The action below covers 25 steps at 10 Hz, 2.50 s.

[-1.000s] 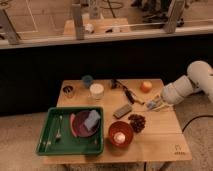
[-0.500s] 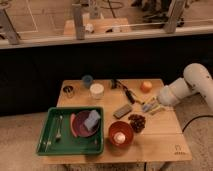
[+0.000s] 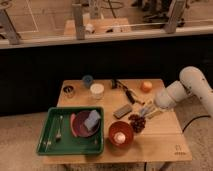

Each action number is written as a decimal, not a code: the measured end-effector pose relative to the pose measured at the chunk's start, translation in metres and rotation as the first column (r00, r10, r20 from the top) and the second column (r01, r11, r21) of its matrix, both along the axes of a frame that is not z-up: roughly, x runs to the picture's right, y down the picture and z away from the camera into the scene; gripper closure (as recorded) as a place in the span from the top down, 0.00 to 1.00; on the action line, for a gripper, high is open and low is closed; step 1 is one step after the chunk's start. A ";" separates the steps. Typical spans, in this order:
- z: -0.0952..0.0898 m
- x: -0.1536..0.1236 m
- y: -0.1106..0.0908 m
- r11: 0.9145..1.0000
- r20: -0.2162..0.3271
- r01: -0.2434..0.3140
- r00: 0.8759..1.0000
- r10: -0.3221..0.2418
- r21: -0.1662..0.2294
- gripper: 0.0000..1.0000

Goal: Place towel in red bowl

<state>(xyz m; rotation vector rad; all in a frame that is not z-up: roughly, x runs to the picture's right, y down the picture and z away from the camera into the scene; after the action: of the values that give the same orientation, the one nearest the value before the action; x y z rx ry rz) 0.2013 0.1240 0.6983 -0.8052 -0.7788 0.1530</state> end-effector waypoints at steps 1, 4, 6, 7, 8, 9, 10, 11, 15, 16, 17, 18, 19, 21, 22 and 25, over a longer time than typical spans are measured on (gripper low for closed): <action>-0.001 -0.004 0.009 1.000 0.015 0.016 1.000 -0.016 -0.019 0.00; -0.009 -0.031 0.029 0.995 0.090 0.091 0.992 -0.087 -0.037 0.00; -0.015 -0.041 0.042 0.989 0.133 0.146 0.981 -0.141 -0.027 0.00; -0.020 -0.047 0.049 0.984 0.152 0.178 0.973 -0.173 -0.019 0.00; -0.021 -0.051 0.054 0.980 0.161 0.201 0.967 -0.196 -0.016 0.00; -0.023 -0.055 0.057 0.976 0.167 0.218 0.963 -0.213 -0.012 0.00; -0.023 -0.060 0.059 0.971 0.172 0.240 0.957 -0.235 -0.010 0.00; -0.024 -0.065 0.062 0.966 0.172 0.259 0.952 -0.254 -0.008 0.00; -0.012 -0.087 0.082 0.917 0.152 0.396 0.910 -0.387 -0.039 0.00; -0.009 -0.090 0.090 0.897 0.153 0.440 0.891 -0.428 -0.051 0.00; -0.007 -0.093 0.094 0.880 0.154 0.471 0.875 -0.458 -0.058 0.00; -0.007 -0.093 0.094 0.880 0.154 0.471 0.876 -0.458 -0.059 0.00; -0.007 -0.091 0.095 0.881 0.152 0.469 0.877 -0.456 -0.060 0.00; -0.006 -0.093 0.090 0.881 0.154 0.470 0.876 -0.457 -0.059 0.00; -0.004 -0.094 0.086 0.880 0.151 0.472 0.875 -0.459 -0.060 0.00; 0.015 -0.108 0.094 0.849 0.141 0.524 0.848 -0.511 -0.074 0.00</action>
<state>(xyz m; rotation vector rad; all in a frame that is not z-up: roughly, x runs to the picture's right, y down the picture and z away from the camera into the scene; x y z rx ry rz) 0.0929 0.2182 0.7130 -1.1121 -0.6385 -0.3447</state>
